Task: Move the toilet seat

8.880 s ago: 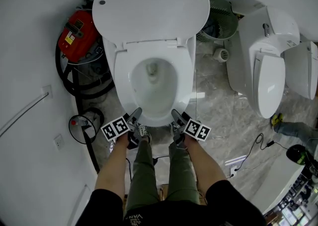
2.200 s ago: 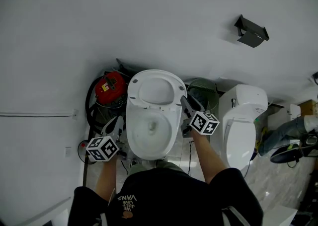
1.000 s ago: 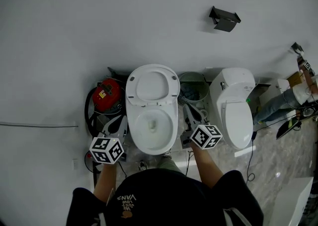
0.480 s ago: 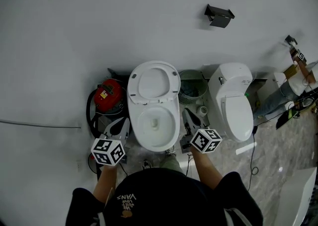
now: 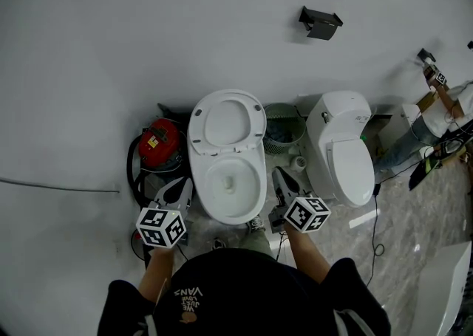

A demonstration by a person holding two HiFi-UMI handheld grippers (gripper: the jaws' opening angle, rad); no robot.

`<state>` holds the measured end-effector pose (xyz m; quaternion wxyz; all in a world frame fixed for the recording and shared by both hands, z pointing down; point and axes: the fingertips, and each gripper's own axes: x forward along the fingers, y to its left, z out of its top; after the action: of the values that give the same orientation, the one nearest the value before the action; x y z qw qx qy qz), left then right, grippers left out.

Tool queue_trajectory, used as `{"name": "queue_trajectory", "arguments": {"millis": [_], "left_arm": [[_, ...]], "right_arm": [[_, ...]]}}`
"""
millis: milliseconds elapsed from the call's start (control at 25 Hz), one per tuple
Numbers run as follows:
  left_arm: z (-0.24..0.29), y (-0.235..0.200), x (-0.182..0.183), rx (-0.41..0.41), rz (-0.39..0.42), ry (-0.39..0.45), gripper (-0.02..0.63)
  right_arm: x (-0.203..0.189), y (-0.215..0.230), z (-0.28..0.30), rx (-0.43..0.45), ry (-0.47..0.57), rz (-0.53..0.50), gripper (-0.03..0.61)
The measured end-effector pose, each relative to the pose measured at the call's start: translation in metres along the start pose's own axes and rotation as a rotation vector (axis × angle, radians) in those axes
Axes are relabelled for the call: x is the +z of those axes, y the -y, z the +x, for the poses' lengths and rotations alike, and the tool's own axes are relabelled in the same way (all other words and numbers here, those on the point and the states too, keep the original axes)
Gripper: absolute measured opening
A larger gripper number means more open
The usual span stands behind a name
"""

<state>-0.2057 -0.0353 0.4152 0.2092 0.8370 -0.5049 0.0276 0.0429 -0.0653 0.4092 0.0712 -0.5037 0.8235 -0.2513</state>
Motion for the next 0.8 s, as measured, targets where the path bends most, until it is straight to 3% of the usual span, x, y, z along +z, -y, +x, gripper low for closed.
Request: {"name": "queue_trajectory", "arguments": {"millis": [800], "left_arm": [[-0.015,-0.005,-0.003,0.022,-0.027,0.019,0.002]], "right_arm": [[-0.003,-0.009,-0.003,0.006,-0.024,-0.026,-0.002]]}}
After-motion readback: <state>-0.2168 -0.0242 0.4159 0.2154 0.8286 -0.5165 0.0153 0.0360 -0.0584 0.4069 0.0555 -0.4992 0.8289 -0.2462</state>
